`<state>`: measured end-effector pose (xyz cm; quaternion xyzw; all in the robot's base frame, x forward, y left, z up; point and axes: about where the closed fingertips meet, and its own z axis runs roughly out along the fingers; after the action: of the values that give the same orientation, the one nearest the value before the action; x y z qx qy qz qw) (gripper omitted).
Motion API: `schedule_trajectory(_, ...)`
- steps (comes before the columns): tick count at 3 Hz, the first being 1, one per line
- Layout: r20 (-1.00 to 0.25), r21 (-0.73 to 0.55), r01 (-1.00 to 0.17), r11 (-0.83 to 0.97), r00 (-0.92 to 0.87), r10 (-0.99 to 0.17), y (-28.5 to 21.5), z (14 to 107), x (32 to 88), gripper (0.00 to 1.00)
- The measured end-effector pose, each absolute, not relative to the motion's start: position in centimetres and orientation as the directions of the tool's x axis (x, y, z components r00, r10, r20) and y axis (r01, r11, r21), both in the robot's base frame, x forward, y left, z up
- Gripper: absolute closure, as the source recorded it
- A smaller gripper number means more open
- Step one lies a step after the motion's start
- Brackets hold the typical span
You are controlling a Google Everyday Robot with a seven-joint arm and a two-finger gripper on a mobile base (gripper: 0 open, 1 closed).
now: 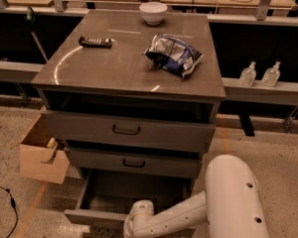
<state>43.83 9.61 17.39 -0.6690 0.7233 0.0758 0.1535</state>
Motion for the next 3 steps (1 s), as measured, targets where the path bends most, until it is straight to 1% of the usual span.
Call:
schedule_trajectory(1,-0.312,-0.102,-0.99,0.097,-0.06,-0.948,9.54,17.47,43.99,1.0)
schedule_trajectory(3,-0.292,-0.14,-0.983,0.115,-0.07,-0.954,9.62,17.9,44.8,1.0)
